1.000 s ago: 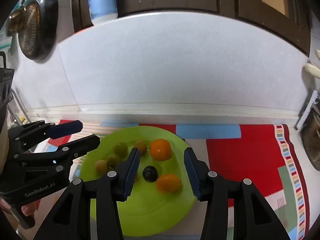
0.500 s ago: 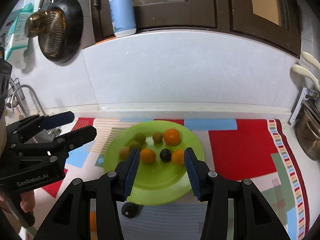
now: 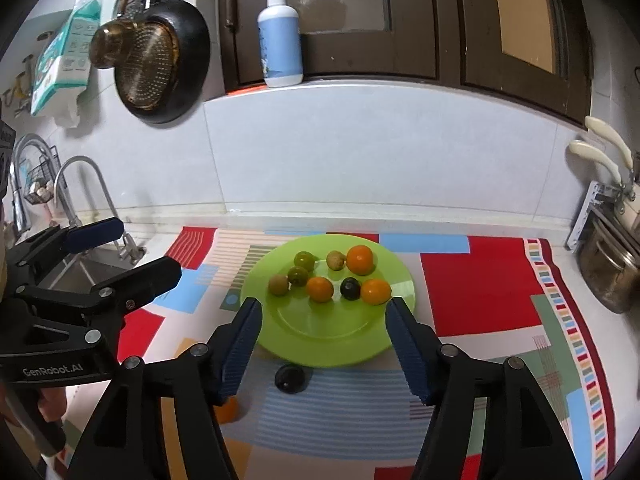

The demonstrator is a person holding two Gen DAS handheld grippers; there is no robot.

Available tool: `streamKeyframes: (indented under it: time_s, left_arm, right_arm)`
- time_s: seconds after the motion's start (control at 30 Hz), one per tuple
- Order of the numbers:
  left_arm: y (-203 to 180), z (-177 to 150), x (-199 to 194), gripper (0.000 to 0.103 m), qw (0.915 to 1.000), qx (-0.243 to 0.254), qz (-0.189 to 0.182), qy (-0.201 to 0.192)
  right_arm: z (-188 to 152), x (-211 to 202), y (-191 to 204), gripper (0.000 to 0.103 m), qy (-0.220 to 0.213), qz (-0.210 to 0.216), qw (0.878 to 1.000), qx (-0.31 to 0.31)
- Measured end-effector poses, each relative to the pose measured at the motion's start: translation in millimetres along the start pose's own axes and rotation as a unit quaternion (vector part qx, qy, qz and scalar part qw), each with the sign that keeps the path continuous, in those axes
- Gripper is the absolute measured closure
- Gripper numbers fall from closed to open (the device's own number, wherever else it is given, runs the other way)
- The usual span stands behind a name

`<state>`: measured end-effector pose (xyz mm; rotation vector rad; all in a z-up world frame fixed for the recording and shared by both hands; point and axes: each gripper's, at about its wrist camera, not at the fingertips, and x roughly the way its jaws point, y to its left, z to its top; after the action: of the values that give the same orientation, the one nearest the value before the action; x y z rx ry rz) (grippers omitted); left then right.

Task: Organize fruits
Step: 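Withdraw both open tools from the plate toward the last orange and plum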

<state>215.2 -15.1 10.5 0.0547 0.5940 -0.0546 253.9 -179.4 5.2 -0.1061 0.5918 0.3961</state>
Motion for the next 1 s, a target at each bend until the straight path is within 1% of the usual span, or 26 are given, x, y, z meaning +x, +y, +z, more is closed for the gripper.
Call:
streamKeyframes:
  time_s: [0.33, 0.5, 0.7, 1.0]
  left_arm:
    - [-1, -28, -22, 0.01, 1.0, -0.004, 0.008, -0.002]
    - [-4, -41, -26, 0.01, 0.9999, 0.001, 0.012, -0.002]
    - [-10, -58, -21, 0.01, 0.9998, 0.015, 0.01, 0.012]
    - [-18, -82, 0, 0.011, 0.9986, 0.033, -0.011, 0.04]
  right_arm:
    - [-17, -19, 14, 0.038, -0.005, 0.006, 1.0, -0.022]
    - [-27, -20, 19, 0.038, 0.006, 0.014, 0.999, -0.036]
    - [-43, -16, 19, 0.038, 0.027, 0.016, 0.999, -0.039]
    - [-66, 2, 18, 0.038, 0.066, 0.011, 0.996, -0.05]
